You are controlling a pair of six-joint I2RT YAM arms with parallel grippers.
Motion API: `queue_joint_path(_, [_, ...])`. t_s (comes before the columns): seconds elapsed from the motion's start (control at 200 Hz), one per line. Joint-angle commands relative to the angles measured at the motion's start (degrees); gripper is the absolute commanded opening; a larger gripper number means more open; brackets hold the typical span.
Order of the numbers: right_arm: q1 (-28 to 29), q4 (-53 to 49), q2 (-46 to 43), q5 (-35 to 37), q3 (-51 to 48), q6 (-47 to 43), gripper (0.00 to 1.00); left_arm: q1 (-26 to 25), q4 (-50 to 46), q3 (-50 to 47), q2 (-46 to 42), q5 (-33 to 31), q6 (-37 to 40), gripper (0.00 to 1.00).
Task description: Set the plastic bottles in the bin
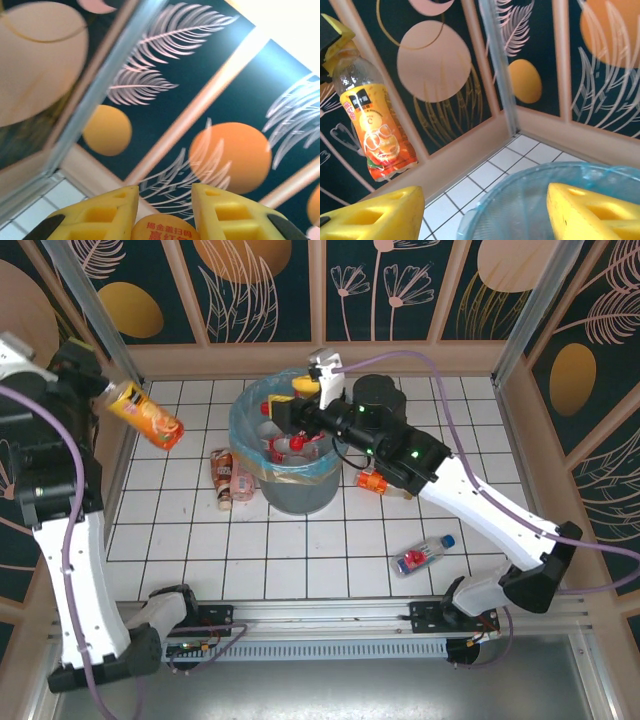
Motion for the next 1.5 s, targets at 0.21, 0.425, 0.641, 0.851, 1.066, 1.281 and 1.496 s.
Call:
queue_joint_path(0.21, [-0.52,-2.13,-6.3,10.12,-4.61,-0.46,0.66,-27.58,4.61,11.78,14.22,-4.3,9.87,0.0])
queue_joint_path(0.425, [-0.61,-3.59,-7.4,11.88,-5.86,-0.1,0.66,-37.08,10.49,10.88,19.66,-2.21,12.1,0.0])
queue_joint_path(0.641, [-0.61,-4.08,-9.79,15.07,-8.58,-0.54,0.66,-40.6,19.65,-1.59,19.79,0.75,10.34,0.0])
queue_joint_path(0.851, [-0.82,-4.48,-11.38,16.81,-11.33,-0.64,0.67,-42.84,31.59,-15.74,18.79,3.97,10.07,0.0])
queue_joint_path(1.066, [-0.92,-4.14,-12.18,17.14,-12.95,-0.24,0.67,-43.13,41.03,-25.14,17.1,4.44,9.7,0.0])
queue_joint_path(1.281, [-0.96,-3.47,-12.42,17.25,-13.95,-0.09,0.67,-43.22,47.16,-31.81,13.59,7.13,12.11,0.0])
queue_joint_path(1.496, [-1.05,-3.47,-11.54,16.81,-13.99,-0.34,0.66,-43.2,45.45,-33.9,9.6,4.9,19.12,0.0])
